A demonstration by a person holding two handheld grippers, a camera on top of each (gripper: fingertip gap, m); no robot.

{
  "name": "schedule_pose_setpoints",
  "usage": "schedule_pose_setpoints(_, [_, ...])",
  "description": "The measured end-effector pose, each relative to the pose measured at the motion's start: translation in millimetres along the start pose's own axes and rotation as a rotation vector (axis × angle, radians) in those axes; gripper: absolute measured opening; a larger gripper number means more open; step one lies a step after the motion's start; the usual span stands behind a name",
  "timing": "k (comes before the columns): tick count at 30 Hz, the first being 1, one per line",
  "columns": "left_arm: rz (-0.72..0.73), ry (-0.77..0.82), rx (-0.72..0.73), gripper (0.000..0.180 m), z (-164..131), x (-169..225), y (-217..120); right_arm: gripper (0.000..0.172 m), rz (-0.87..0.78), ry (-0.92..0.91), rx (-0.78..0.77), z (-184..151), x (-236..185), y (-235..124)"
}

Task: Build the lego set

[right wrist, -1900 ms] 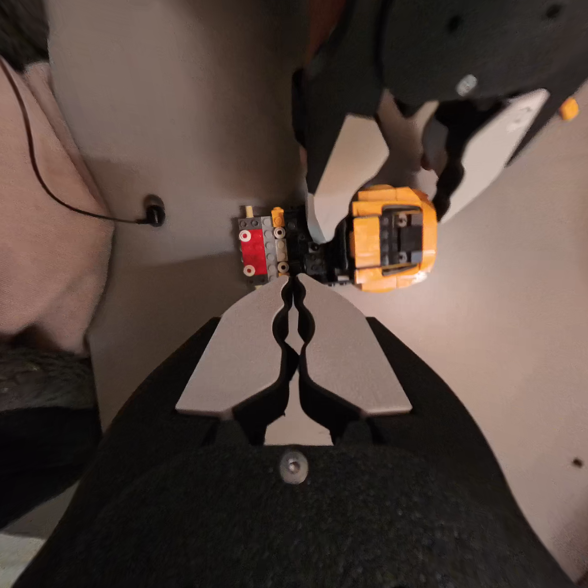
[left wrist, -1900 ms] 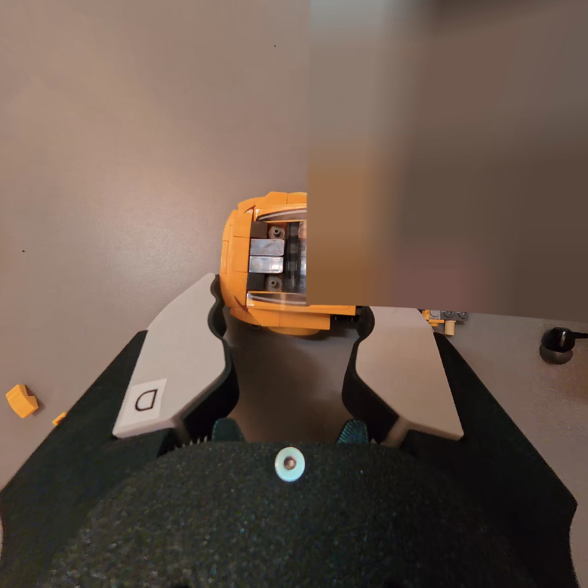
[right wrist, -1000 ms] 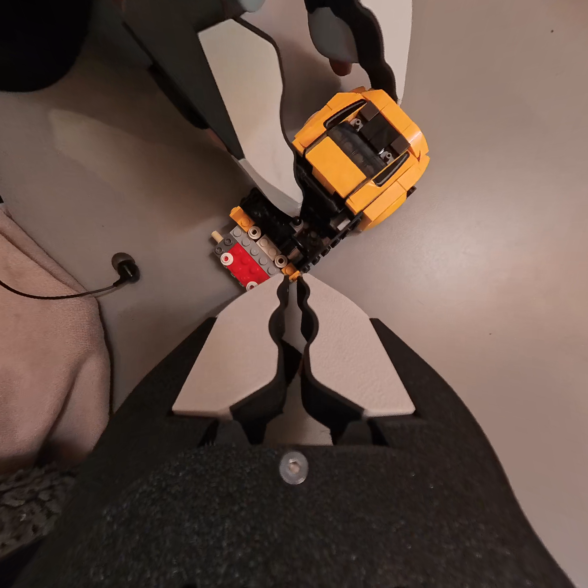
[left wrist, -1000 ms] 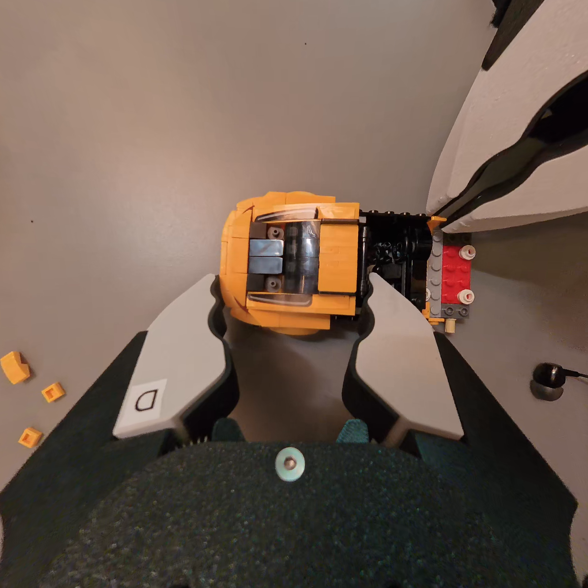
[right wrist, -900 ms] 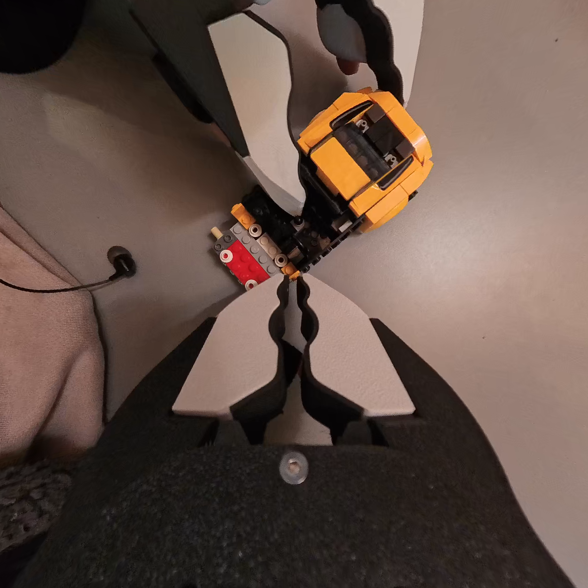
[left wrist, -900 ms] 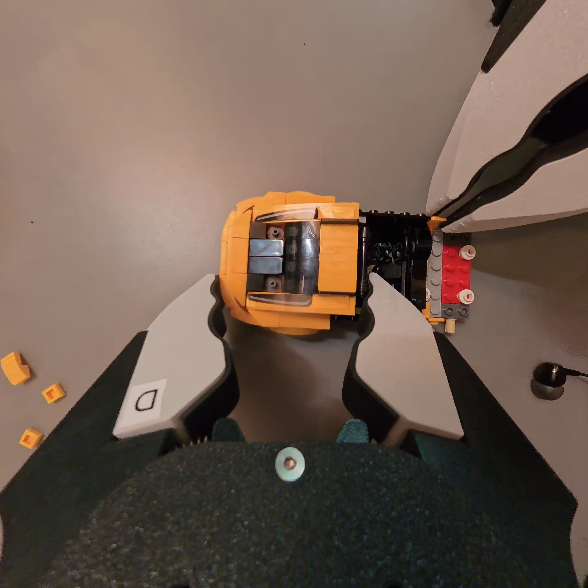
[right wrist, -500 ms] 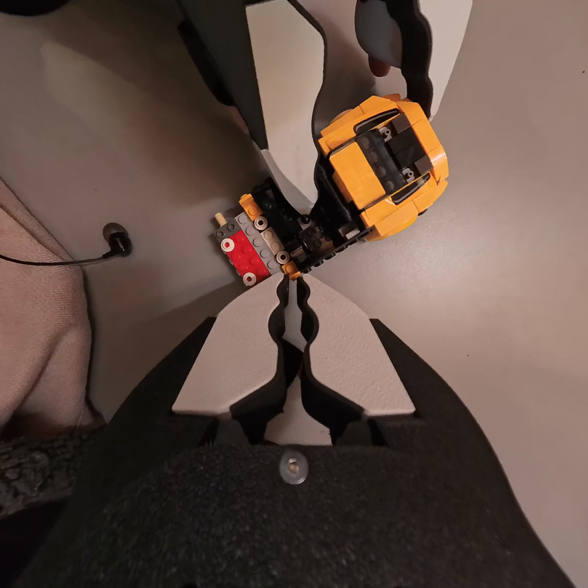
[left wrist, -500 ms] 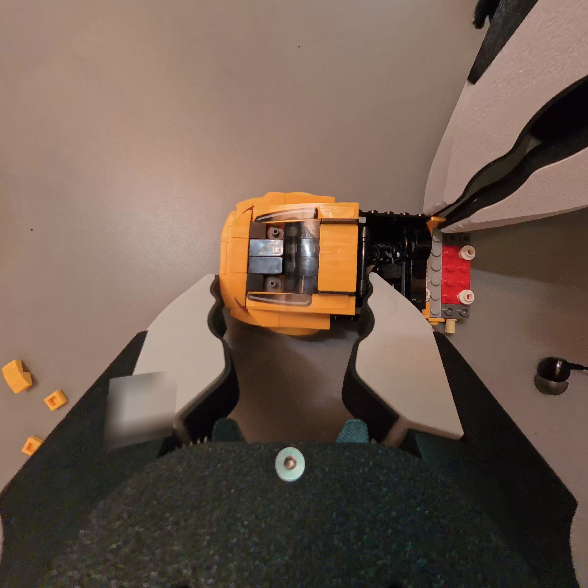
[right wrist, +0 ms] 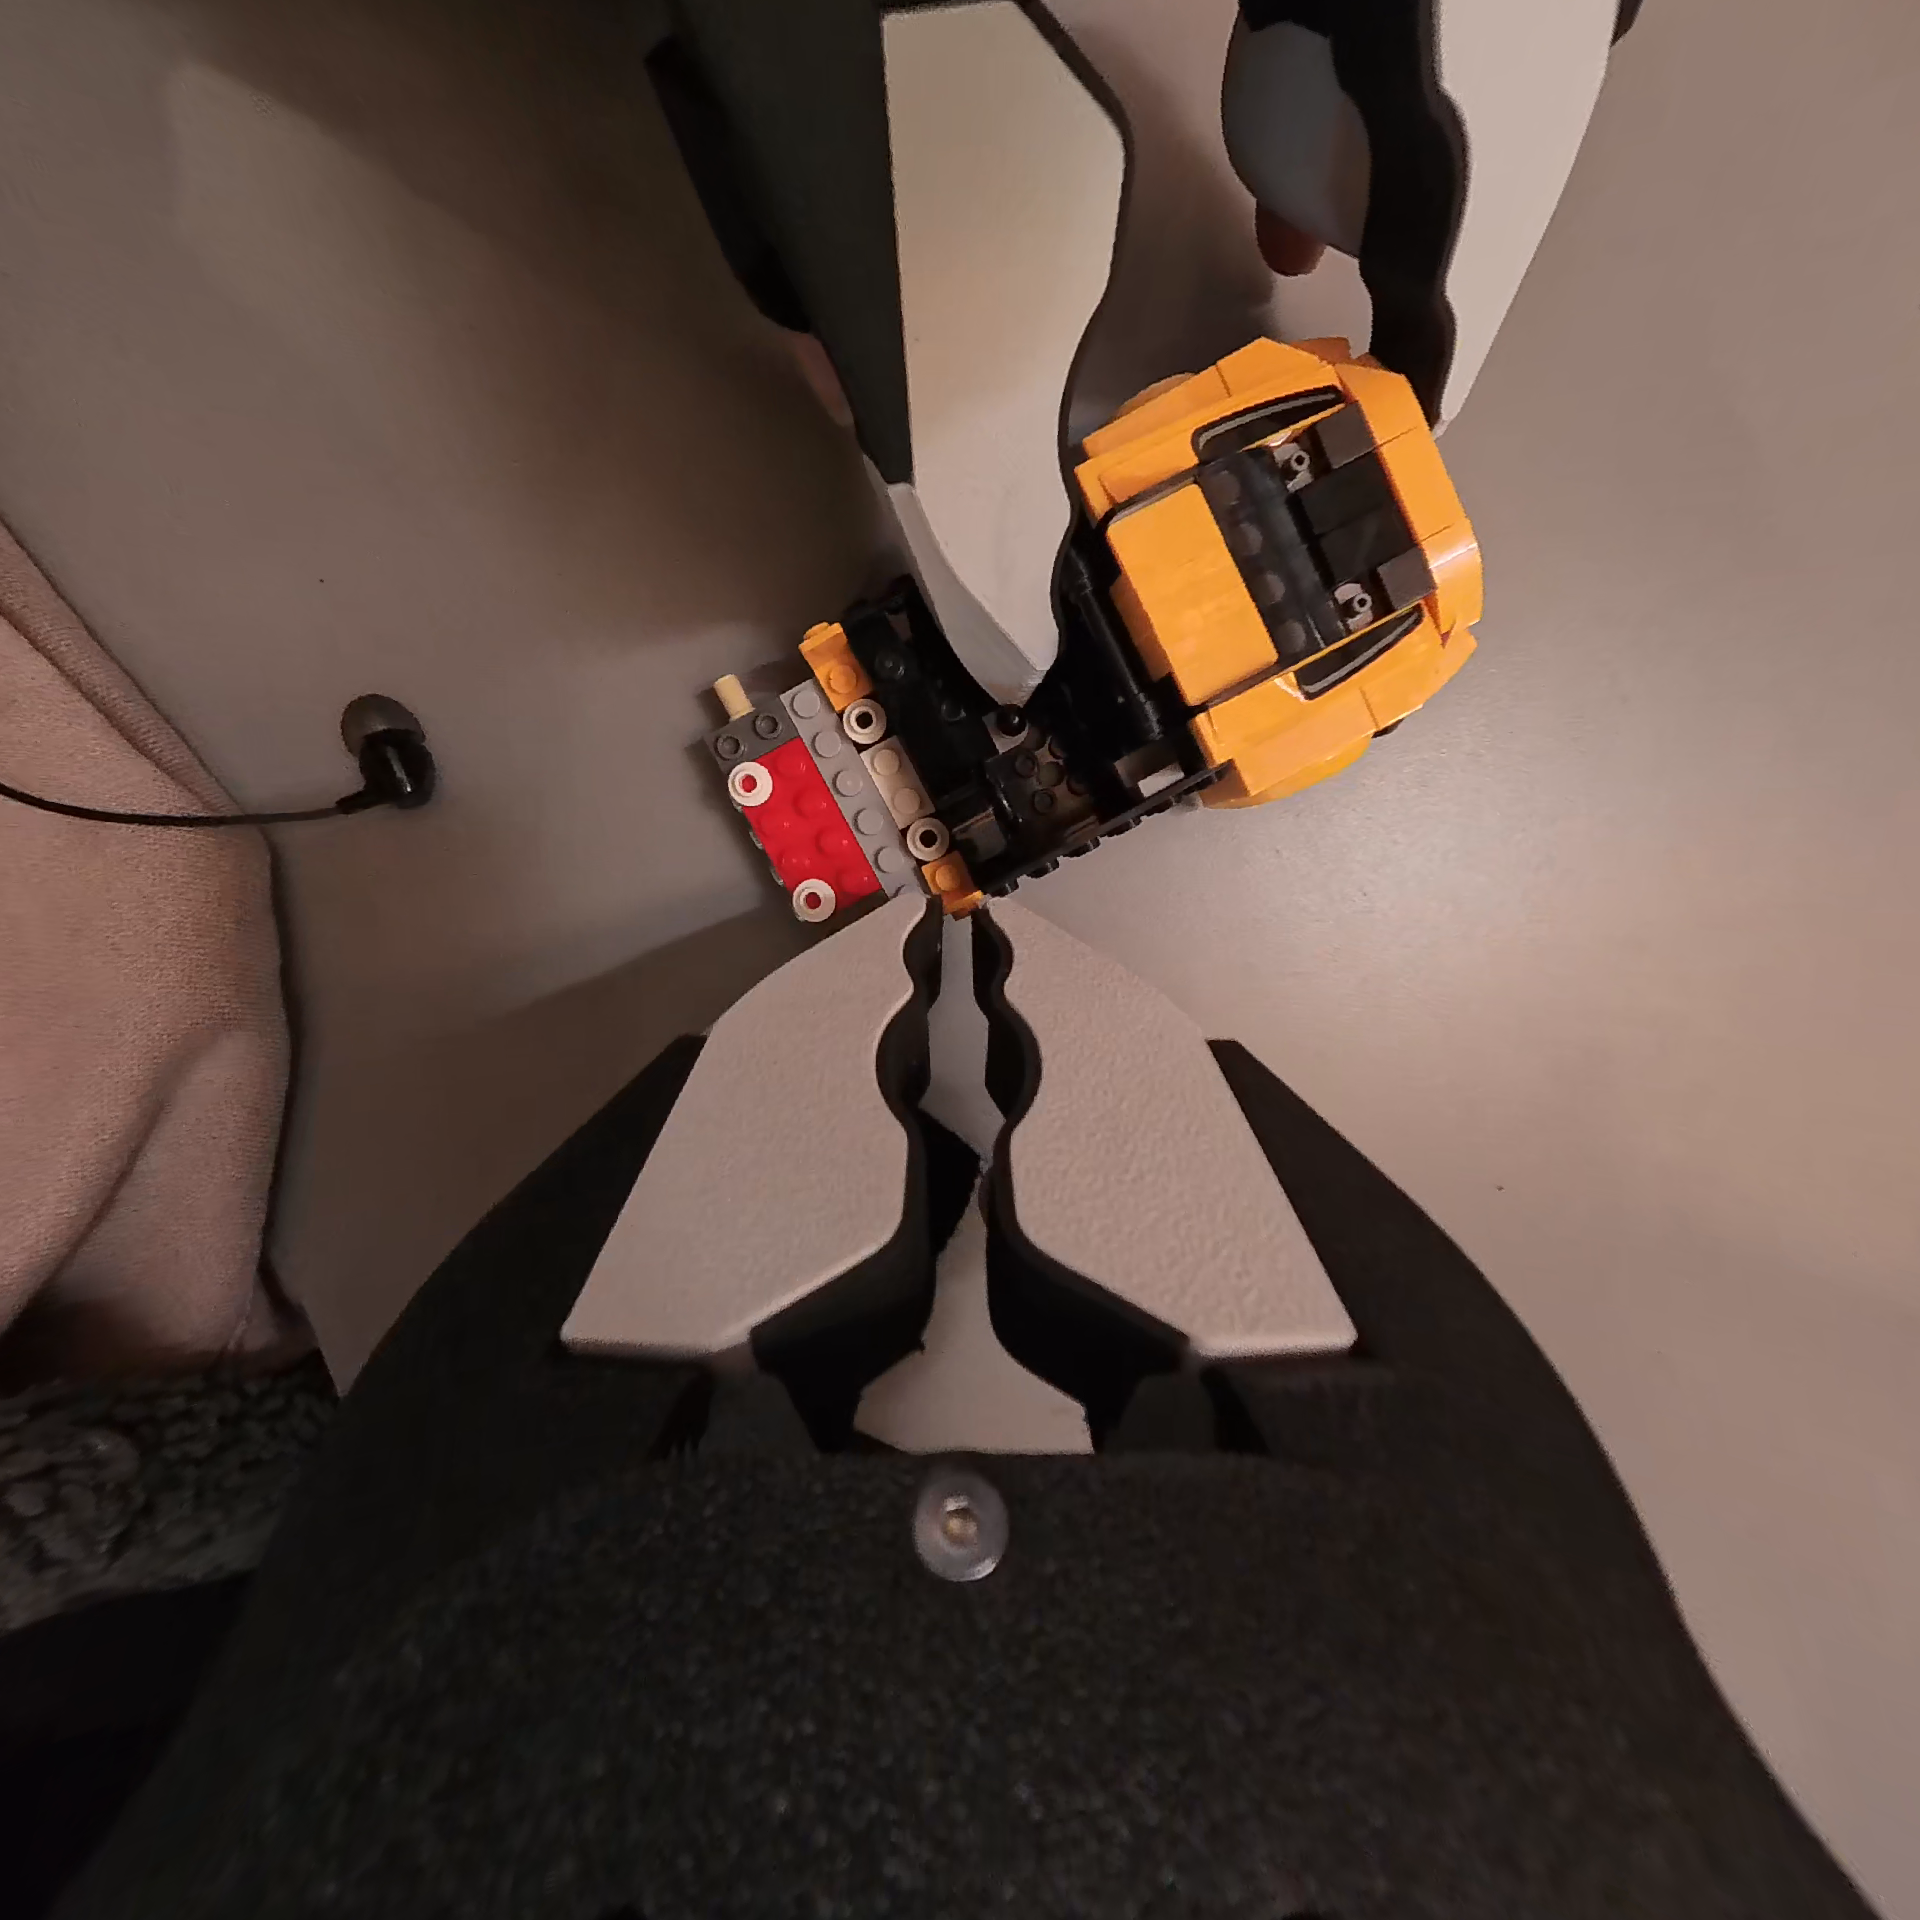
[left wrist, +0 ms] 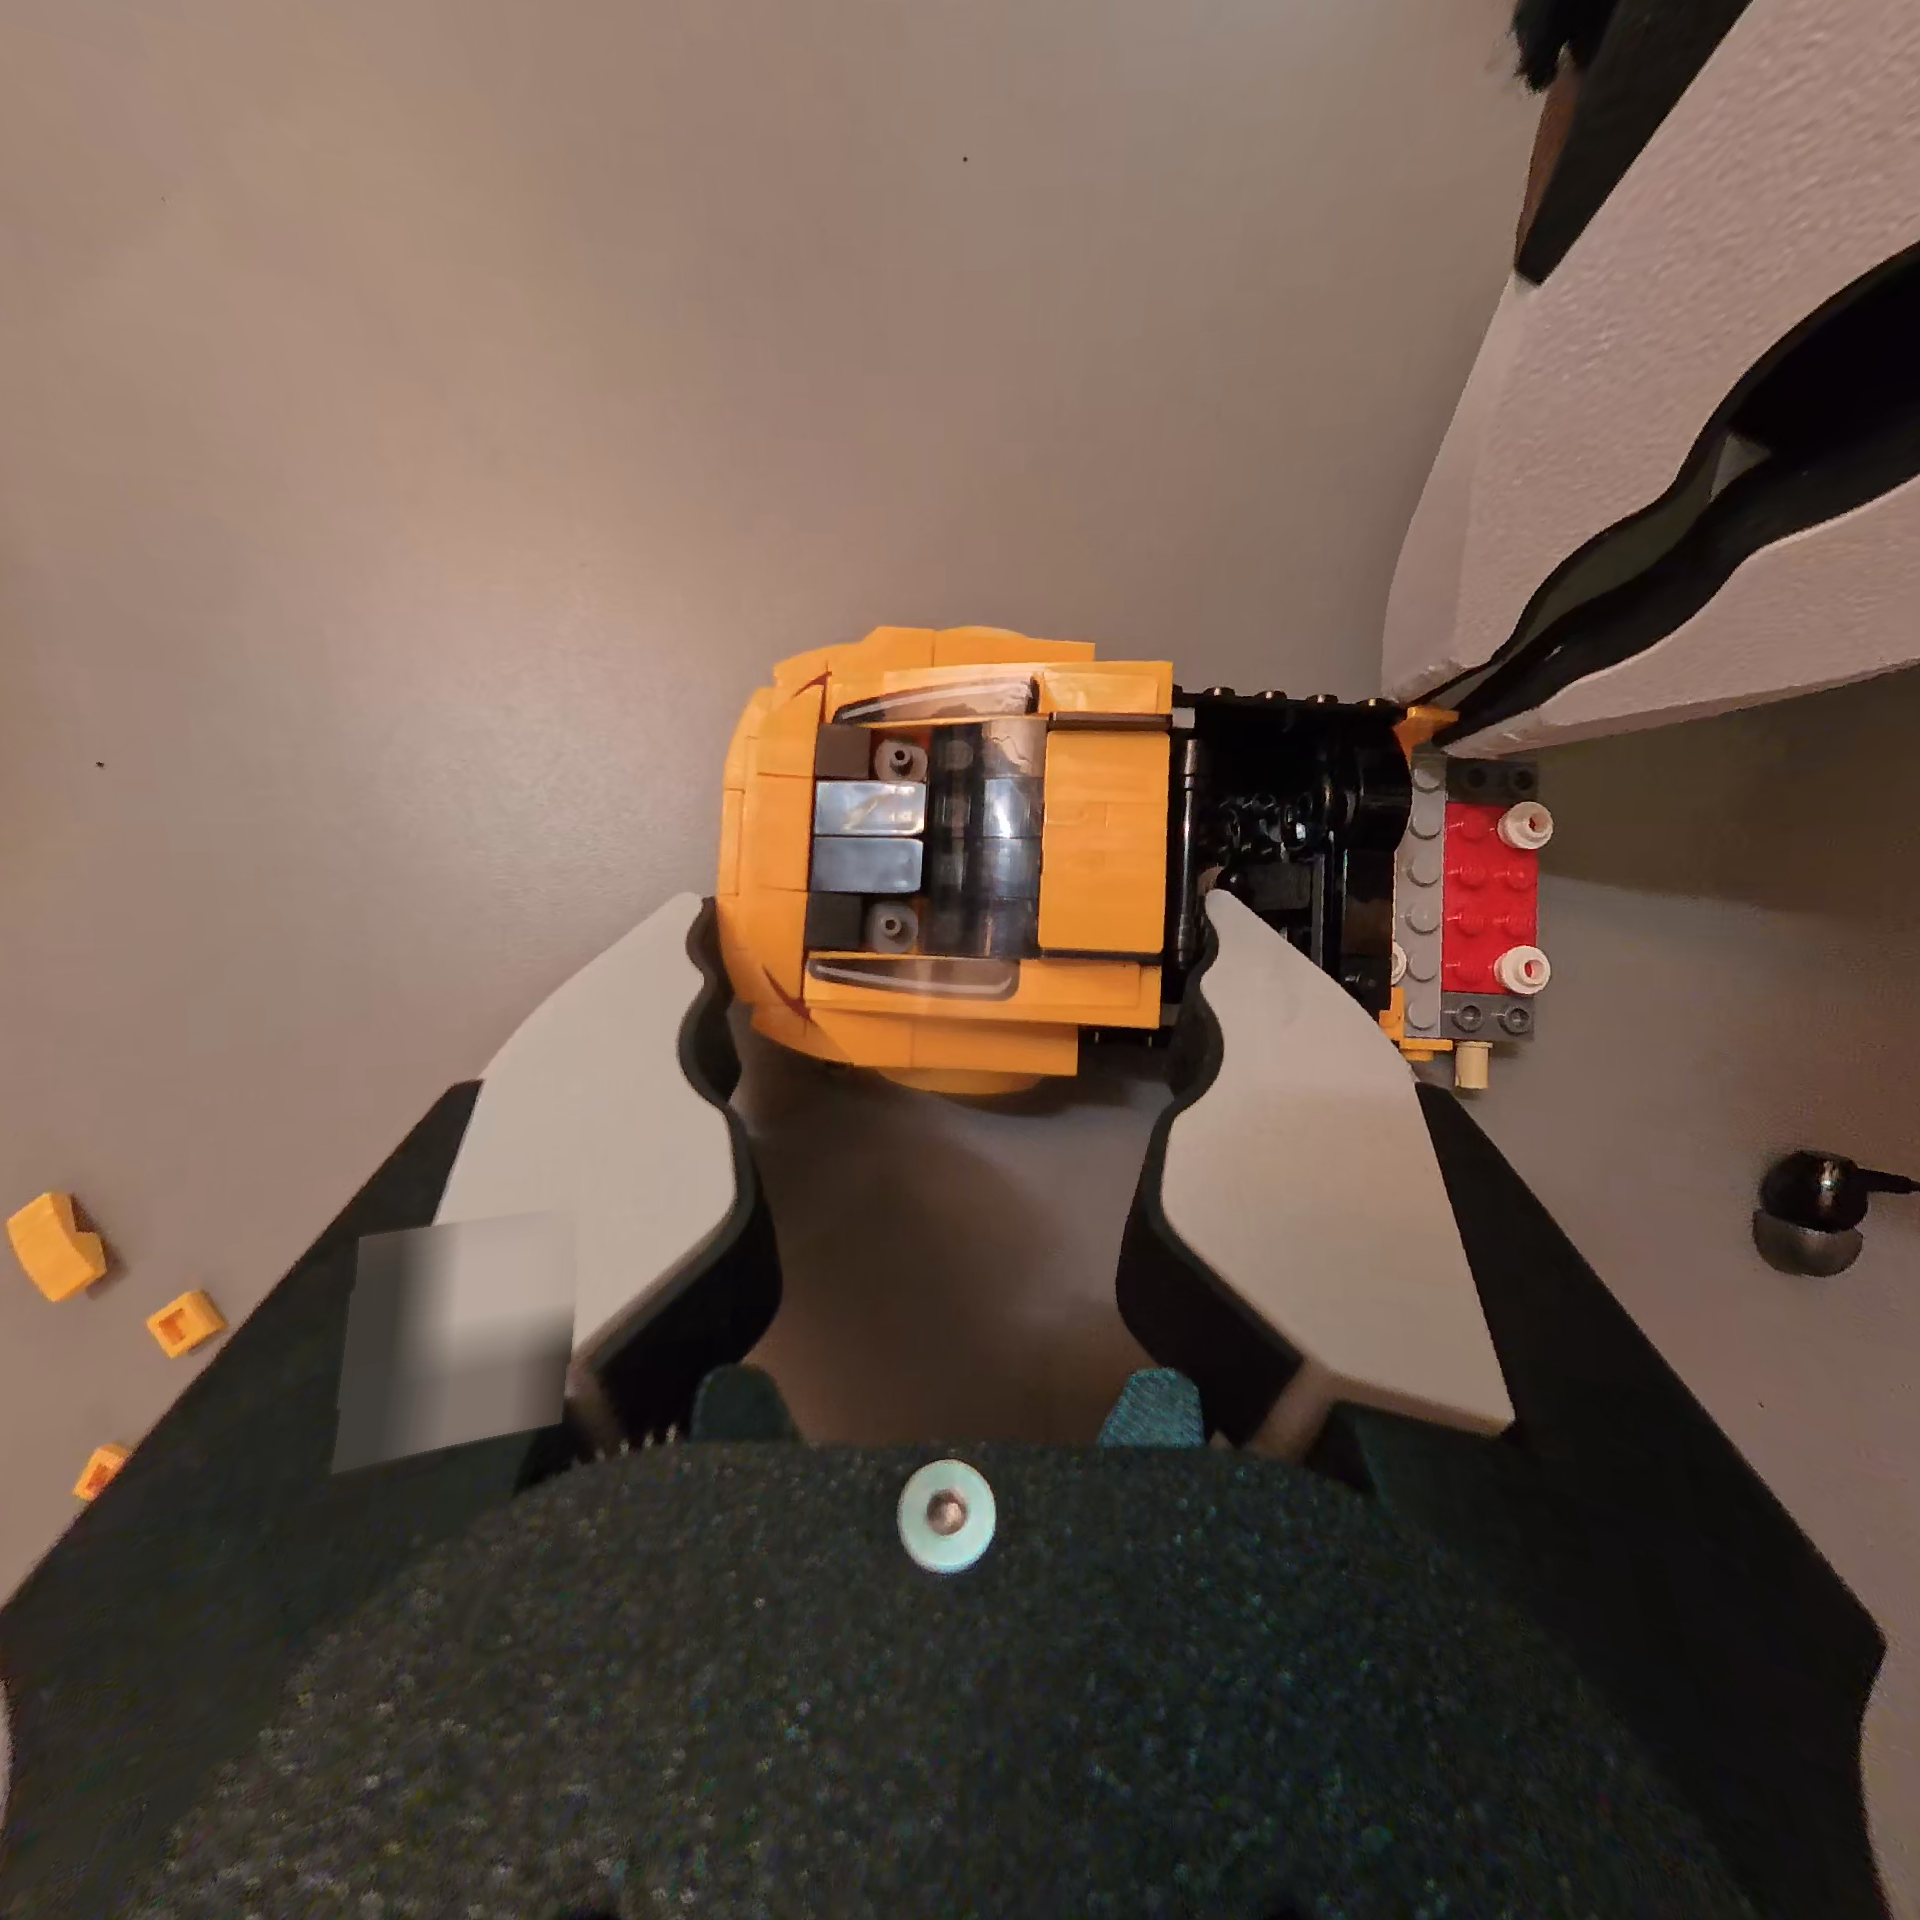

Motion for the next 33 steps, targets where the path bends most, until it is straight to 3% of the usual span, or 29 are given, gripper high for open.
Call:
schedule_pose_setpoints(12, [-0.001,0.006,0.001,0.082,0.6,0.6,0.3,0.005,0.047,-0.053,-0.033,1.2,3.8,0.4])
schedule_pose_setpoints(33, [-0.031,0.061,0.025,0.082,1.1,-2.6,1.7,0.004,-0.015,-0.333,-0.100,6.6,0.9,1.3])
Point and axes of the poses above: each gripper's, where its closed fingertips meet, y out along the fingers, z out of its top, x = y × z across the jaws, the point moved 8 cm from there along -y, back along the fingers, and after that the axes turned 12 degrees about -x, right-handed, at the moved point
